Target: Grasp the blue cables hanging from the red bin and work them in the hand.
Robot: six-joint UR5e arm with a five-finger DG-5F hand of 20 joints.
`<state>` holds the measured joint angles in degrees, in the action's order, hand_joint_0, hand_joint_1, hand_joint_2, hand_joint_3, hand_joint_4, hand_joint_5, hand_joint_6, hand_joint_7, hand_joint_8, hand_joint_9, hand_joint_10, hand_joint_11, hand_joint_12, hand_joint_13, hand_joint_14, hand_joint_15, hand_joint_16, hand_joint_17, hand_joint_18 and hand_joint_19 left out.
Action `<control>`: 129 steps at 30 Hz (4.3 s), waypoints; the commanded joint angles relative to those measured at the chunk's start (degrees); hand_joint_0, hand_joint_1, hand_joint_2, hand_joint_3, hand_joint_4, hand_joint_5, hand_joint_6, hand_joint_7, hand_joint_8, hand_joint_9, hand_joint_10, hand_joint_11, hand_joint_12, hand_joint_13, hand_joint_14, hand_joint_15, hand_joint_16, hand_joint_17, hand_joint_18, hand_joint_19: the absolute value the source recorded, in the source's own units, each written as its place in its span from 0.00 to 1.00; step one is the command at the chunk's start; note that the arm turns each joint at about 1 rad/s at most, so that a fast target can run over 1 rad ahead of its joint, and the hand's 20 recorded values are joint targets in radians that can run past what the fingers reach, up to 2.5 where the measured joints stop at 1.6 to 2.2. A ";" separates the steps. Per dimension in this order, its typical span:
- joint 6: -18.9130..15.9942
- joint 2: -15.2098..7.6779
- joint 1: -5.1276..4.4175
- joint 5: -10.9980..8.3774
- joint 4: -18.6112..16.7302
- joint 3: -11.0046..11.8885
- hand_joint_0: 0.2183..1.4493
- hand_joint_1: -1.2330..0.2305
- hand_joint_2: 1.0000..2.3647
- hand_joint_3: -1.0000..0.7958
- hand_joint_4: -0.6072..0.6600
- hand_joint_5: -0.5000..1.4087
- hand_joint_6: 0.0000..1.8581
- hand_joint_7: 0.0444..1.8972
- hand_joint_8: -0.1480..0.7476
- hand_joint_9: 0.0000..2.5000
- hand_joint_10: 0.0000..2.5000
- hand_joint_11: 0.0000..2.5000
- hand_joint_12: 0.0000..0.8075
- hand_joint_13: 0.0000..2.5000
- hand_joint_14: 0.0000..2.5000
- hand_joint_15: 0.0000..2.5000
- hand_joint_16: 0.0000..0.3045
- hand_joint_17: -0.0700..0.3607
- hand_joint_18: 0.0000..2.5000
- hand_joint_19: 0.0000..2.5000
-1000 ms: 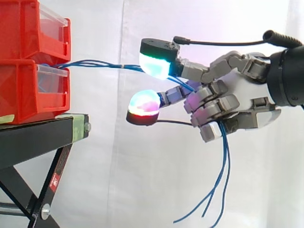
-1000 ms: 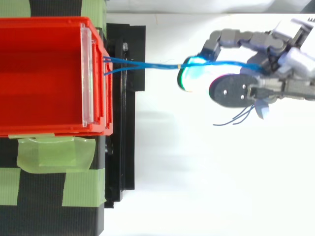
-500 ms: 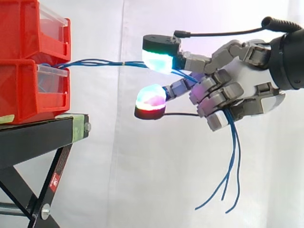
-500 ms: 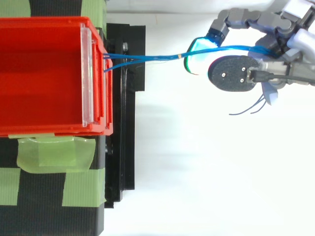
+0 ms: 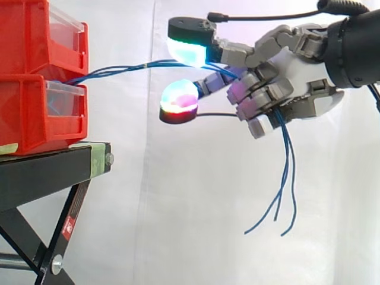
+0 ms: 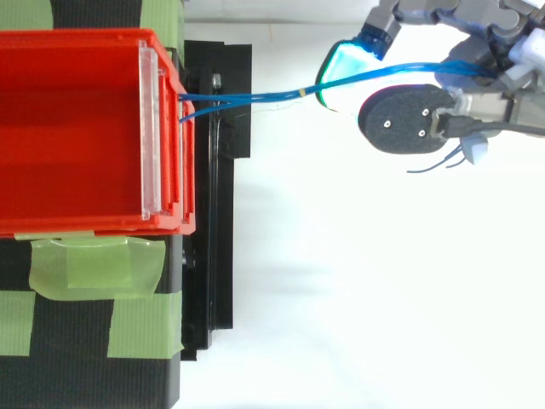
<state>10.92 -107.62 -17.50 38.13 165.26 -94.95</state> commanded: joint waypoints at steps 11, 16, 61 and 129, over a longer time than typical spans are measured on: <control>11.84 -0.22 1.51 -0.07 -11.89 0.03 0.54 0.43 0.00 0.05 0.58 0.35 0.13 0.67 0.67 0.72 1.00 1.00 0.66 0.76 1.00 0.56 0.67 0.52 1.00 0.30; 12.02 -0.22 1.95 0.46 -12.15 0.03 0.56 0.42 0.01 0.09 0.57 0.35 0.15 0.67 0.67 0.72 1.00 1.00 0.66 0.76 1.00 0.56 0.67 0.52 1.00 0.30; 18.08 -0.22 2.65 2.13 -12.77 0.03 0.52 0.44 0.00 0.08 0.62 0.31 0.35 0.62 0.67 0.72 1.00 1.00 0.66 0.76 1.00 0.56 0.67 0.52 1.00 0.30; 20.28 -0.22 1.60 3.62 -10.04 2.75 0.60 0.42 0.02 0.44 0.61 0.35 0.16 0.67 0.67 0.72 1.00 1.00 0.66 0.76 1.00 0.56 0.67 0.52 1.00 0.30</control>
<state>33.58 -107.84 -15.54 41.75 154.10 -92.18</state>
